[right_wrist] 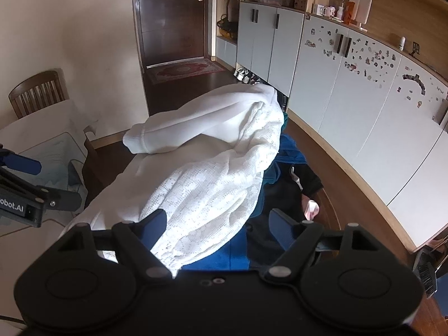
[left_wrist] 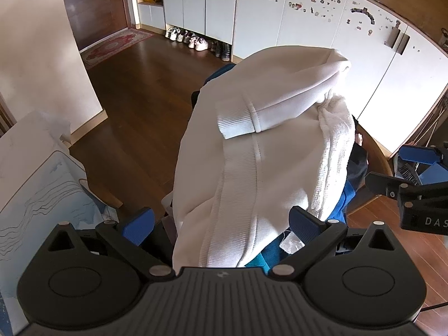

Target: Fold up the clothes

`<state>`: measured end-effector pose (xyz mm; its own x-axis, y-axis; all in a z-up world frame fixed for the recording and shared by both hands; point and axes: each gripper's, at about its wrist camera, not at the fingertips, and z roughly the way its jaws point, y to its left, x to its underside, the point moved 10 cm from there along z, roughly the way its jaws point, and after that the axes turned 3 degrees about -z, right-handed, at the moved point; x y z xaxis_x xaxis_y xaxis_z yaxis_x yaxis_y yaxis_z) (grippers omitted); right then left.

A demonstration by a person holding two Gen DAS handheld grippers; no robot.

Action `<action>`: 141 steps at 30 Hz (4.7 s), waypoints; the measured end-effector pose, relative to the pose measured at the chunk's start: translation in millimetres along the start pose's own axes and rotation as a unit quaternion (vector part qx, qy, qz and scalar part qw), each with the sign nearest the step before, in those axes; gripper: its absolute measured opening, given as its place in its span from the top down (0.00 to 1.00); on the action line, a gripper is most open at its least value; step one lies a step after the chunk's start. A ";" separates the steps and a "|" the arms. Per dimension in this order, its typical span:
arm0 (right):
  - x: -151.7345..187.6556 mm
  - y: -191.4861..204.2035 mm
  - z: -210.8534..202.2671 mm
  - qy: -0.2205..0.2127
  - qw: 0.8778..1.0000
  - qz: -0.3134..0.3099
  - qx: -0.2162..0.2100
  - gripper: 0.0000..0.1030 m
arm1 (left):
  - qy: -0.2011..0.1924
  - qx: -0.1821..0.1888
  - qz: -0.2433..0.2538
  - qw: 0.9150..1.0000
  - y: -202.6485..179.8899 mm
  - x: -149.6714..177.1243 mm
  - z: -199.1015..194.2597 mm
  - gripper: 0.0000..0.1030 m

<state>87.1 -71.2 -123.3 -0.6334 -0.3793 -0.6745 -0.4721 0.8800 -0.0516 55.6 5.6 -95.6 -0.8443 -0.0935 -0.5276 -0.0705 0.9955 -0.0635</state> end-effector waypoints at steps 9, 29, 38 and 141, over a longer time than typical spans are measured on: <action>-1.9 0.4 1.2 0.001 1.000 -0.003 -0.003 0.00 | 0.004 0.002 0.003 1.000 0.5 0.6 4.4 0.00; -44.0 -21.5 44.2 -0.002 1.000 -0.013 -0.008 0.00 | 0.019 0.006 0.018 1.000 -2.0 -12.3 45.6 0.00; -61.0 -42.6 97.9 0.017 1.000 -0.011 -0.011 0.00 | 0.023 0.037 0.008 0.999 -6.0 -40.5 88.4 0.00; -23.1 566.6 66.3 0.101 0.892 -0.339 -0.280 0.00 | -0.111 -0.140 -0.264 0.948 582.7 343.6 -302.4 0.27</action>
<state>-125.1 455.1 -185.8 -0.1566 -0.8645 -0.4776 -0.9854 0.1693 0.0167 -436.2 558.5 -57.7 -0.5228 -0.5493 -0.6519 -0.6165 0.7718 -0.1559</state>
